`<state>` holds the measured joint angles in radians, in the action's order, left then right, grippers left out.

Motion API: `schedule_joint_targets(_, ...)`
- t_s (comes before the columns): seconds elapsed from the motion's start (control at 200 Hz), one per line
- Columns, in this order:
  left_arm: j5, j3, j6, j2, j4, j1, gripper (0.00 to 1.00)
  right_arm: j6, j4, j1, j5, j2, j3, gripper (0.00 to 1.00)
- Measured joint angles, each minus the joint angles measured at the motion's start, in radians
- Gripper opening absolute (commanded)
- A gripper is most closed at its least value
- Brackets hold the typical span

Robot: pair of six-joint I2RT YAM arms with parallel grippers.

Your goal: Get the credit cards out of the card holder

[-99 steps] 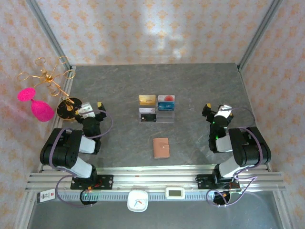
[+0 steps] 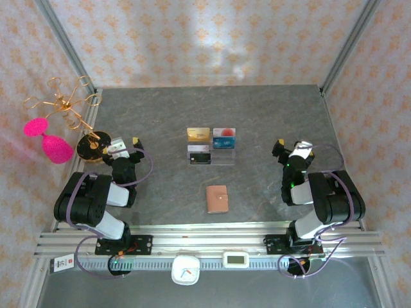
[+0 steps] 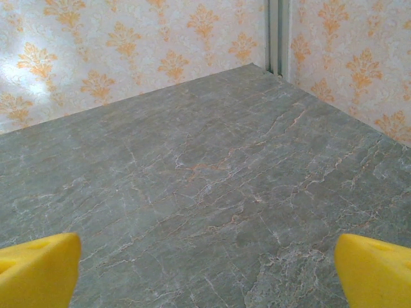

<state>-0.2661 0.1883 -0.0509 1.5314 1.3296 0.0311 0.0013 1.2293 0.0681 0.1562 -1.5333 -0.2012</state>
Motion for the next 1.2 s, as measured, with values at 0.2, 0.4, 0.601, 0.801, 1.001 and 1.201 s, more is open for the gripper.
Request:
schedule_joint_targets(0.2,0.000,0.000,0.000,0.000,0.000,0.000,0.99,0.000,0.000,0.000,0.000,0.000,0.000,1.00)
schedule_joint_targets(0.4,0.000,0.000,0.000,0.000,0.000,0.000,0.99,0.000,0.000,0.000,0.000,0.000,0.000,1.00)
schedule_joint_targets(0.601,0.000,0.000,0.000,0.000,0.000,0.000,0.99,0.000,0.000,0.000,0.000,0.000,-0.001,1.00)
schedule_joint_targets(0.801,-0.010,-0.001,0.000,-0.022,-0.014,0.002,0.99,0.001,-0.032,0.000,0.009,0.030,-0.007,1.00)
schedule_joint_targets(1.001,-0.106,0.007,0.011,-0.152,-0.085,0.062,0.99,0.045,-0.255,0.001,0.055,0.130,-0.141,1.00)
schedule_joint_targets(1.201,-0.164,0.106,-0.025,-0.381,-0.311,0.085,1.00,0.120,-0.432,0.084,0.194,0.214,-0.188,1.00)
